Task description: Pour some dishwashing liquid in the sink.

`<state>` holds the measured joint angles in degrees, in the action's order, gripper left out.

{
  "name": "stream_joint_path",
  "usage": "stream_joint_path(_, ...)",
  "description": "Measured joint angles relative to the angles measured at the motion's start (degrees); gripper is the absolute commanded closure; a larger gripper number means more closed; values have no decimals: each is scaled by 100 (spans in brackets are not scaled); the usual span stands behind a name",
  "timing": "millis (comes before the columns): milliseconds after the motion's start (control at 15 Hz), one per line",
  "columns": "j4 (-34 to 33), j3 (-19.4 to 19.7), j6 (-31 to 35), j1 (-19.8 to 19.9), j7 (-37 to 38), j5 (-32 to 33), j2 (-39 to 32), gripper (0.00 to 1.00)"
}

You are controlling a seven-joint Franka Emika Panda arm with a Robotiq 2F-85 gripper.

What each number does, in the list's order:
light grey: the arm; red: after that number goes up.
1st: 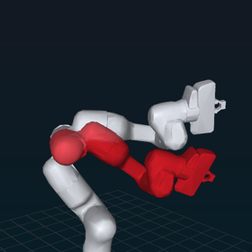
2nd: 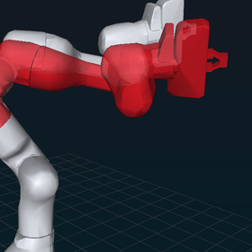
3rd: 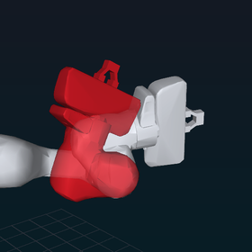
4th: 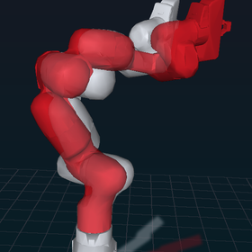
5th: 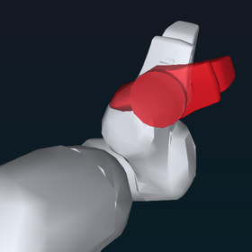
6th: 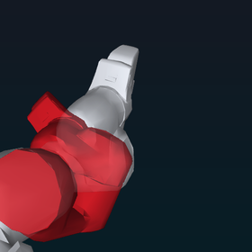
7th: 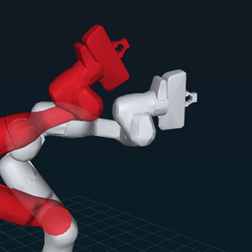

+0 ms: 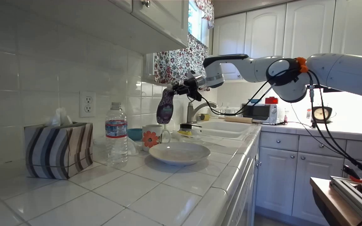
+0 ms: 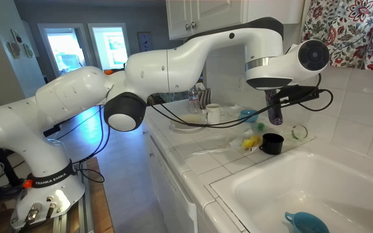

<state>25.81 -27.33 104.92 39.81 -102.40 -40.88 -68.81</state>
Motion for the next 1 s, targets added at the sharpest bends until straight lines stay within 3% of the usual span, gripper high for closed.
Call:
stream_joint_path(133,1,11,0,5,0,-5,0,82)
stream_joint_path(200,4,11,0,9,2,-31,0,57)
stream_joint_path(467,46,137,0,-9,2,-35,-2,57)
stream_joint_path(533,51,139,0,-9,2,-35,-1,82)
stream_joint_path(1000,25,247,-5,-30,87,-36,-120,82)
